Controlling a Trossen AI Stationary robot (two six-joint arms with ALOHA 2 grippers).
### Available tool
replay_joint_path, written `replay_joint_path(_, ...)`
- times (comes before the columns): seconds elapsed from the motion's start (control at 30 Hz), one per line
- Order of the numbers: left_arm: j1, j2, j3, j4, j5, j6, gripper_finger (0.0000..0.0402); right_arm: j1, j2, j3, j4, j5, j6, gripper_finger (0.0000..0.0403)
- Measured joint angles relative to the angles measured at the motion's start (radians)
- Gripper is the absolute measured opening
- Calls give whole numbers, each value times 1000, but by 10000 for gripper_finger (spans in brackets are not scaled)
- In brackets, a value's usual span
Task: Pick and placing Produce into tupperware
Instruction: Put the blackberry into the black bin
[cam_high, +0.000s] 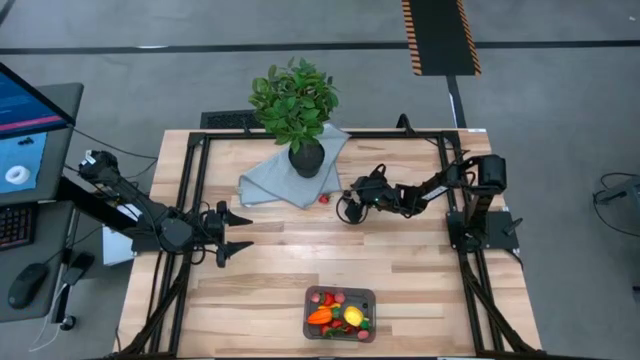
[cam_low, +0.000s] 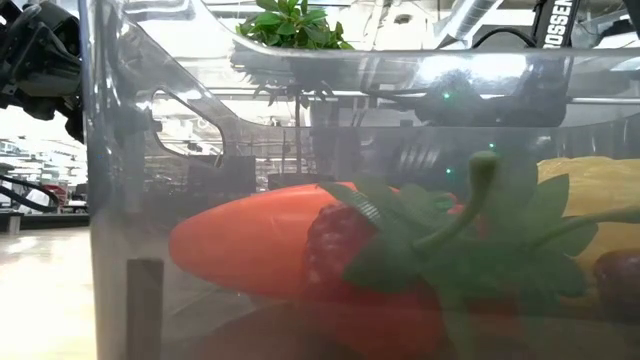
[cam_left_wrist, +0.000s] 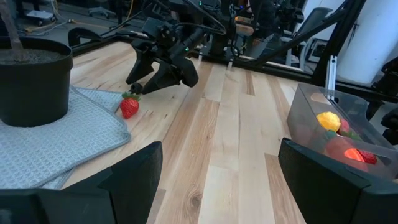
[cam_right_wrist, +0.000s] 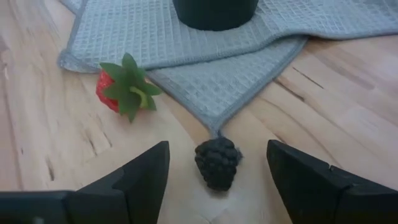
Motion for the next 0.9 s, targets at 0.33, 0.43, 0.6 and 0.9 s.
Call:
replay_joint_path(0.33, 0, 0, 0, 0, 0, 0, 309, -12, 0, 7, -49, -4, 8, 277)
replay_joint_path(0.43, 0, 0, 0, 0, 0, 0, 309, -12, 0, 7, -49, -4, 8, 259)
replay_joint_path(0.6, 0, 0, 0, 0, 0, 0, 309, -12, 0, 7, -48, -4, 8, 210)
replay_joint_path(0.9, 0, 0, 0, -2, -1, 0, 309, 2, 0, 7, -12, -7, 1, 111)
